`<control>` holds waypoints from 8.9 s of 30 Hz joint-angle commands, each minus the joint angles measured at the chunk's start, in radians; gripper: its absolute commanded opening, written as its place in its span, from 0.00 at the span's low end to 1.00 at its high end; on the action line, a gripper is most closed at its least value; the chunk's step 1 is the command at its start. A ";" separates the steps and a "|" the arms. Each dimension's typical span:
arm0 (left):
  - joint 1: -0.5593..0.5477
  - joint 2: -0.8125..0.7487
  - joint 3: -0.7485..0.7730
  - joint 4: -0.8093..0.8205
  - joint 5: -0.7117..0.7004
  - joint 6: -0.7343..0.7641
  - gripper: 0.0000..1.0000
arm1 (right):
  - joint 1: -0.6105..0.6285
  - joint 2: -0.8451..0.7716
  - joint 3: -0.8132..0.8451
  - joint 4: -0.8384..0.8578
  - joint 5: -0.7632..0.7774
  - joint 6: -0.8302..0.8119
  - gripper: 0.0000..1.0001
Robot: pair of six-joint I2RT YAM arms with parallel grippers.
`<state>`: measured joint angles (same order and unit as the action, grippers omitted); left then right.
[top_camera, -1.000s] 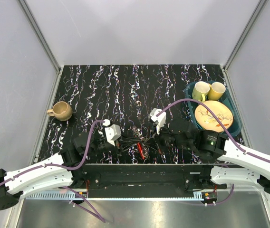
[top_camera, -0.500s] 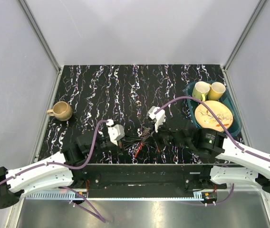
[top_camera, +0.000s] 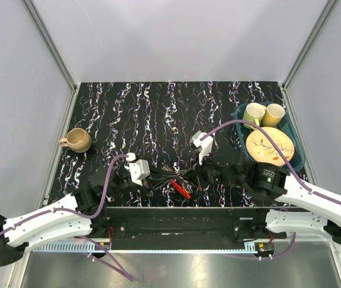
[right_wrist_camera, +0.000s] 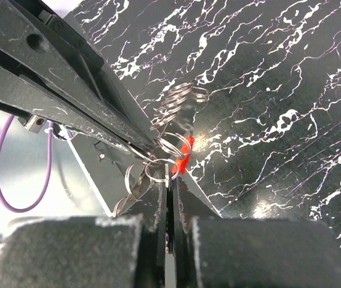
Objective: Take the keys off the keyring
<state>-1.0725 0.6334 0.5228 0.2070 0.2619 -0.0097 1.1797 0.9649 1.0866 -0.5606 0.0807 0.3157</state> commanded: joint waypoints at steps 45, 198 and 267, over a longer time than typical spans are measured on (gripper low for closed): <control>-0.001 -0.012 -0.010 0.224 0.054 -0.150 0.00 | -0.049 -0.226 -0.177 0.373 -0.266 -0.388 0.26; 0.514 0.365 0.215 0.462 0.616 -0.463 0.00 | -0.545 -0.086 -0.347 1.087 -0.639 -0.162 0.30; 0.514 0.397 0.178 0.629 0.565 -0.567 0.00 | -0.545 0.028 -0.346 1.145 -0.871 -0.043 0.12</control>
<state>-0.5560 1.0309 0.6930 0.7319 0.8547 -0.5774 0.6319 0.9802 0.7460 0.5514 -0.7532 0.2573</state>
